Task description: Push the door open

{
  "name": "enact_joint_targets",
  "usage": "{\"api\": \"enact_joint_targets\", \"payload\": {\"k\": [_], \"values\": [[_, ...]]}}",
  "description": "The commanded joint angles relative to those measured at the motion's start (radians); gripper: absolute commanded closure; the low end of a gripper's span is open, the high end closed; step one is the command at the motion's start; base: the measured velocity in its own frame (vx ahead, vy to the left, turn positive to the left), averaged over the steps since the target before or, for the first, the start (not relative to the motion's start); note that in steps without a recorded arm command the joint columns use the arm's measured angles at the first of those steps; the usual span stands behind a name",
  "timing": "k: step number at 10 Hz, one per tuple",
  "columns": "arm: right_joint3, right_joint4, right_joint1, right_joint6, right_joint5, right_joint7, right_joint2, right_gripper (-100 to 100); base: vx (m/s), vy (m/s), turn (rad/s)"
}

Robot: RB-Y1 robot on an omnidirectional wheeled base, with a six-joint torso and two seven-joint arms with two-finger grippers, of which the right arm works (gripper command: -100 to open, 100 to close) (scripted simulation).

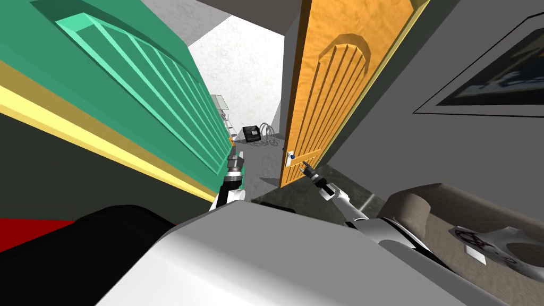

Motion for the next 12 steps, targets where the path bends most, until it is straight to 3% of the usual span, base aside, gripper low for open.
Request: {"api": "enact_joint_targets", "payload": {"k": [1,7,8,9,12], "values": [[-0.003,0.004,-0.005,0.013,-0.004,0.008,0.009,-100,0.113,0.038,0.069],[-0.016,0.018,-0.024,0.059,-0.019,0.038,0.04,-100,0.167,0.087,0.07],[-0.015,0.022,-0.025,0.05,-0.017,0.035,0.037,-100,0.072,0.047,0.011],[-0.015,0.022,-0.025,0.05,-0.017,0.035,0.037,100,-0.007,-0.005,-0.012],[-0.015,0.022,-0.025,0.05,-0.017,0.035,0.037,100,-0.015,-0.014,0.015]]}}
